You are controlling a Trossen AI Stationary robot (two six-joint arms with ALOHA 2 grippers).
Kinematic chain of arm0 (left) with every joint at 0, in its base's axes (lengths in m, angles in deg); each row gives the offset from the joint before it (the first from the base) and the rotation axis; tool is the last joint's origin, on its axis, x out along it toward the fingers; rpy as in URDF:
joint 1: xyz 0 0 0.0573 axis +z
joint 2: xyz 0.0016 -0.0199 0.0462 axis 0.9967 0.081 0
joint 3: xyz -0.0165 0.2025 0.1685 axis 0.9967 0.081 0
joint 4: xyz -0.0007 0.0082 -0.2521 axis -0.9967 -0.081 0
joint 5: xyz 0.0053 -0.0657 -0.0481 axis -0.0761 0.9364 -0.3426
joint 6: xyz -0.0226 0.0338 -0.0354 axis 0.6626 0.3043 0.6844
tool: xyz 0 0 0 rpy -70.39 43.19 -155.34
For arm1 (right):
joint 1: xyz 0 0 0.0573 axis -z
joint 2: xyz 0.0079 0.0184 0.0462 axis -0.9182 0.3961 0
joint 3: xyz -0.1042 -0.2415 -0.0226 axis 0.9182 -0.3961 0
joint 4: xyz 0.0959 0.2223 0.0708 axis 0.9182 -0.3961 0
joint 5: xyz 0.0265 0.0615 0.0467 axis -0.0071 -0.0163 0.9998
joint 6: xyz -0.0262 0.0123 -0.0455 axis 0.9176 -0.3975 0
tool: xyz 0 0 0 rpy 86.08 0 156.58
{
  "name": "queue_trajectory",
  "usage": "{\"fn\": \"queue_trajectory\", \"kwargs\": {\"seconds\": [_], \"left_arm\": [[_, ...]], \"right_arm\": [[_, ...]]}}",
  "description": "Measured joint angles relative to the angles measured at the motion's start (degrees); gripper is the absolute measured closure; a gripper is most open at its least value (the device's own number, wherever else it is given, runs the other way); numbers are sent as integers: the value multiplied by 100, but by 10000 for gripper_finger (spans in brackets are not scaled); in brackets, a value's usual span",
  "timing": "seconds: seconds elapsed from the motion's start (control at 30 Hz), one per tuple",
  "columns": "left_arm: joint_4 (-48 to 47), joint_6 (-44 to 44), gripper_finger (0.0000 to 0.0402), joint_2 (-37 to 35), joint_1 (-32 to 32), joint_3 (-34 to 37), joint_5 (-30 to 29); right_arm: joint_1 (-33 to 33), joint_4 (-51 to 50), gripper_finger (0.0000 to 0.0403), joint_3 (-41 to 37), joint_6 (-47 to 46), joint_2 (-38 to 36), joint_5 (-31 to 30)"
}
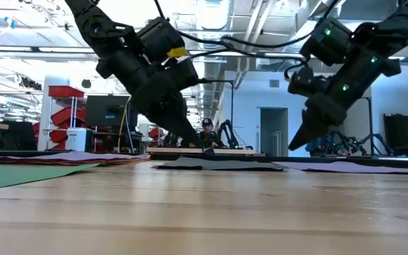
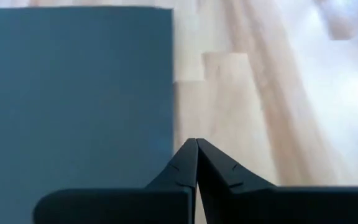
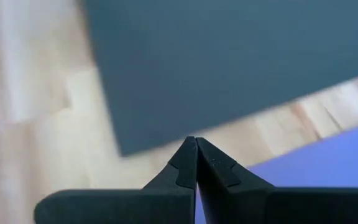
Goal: Organize paper
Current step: Stack the left black paper on the other black paper
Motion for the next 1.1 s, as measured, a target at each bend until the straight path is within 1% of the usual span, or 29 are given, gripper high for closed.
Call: {"fn": "queue_trajectory", "kwargs": {"seconds": [0.17,0.2,0.27,0.37,0.5,0.67,0.83,1.03,1.1], "left_arm": [[28,-70,401,-131,195,20,92],[161,-69,402,-153,247,81,117],[475,36,401,-173,387,262,378],[1204,385,401,-169,595,645,769],[1921,692,401,-177,754,1027,984],[2084,777,401,-344,885,1289,1006],[2150,817,402,-679,1032,1543,991],[2151,815,401,-1094,1172,1821,943],[2143,815,401,-1203,1239,1921,822]], "right_arm": [[210,263,403,-1,-77,363,-363],[261,337,403,-1,-97,449,-411],[376,479,403,-1,-114,635,-417],[506,723,403,-1,-112,929,-423],[625,1029,403,-1,-114,1248,-412],[655,1209,403,70,-114,1502,-412],[660,1208,403,227,-66,1695,-414],[664,1213,403,246,-63,1657,-363],[664,1219,403,246,-49,1656,-340]]}}
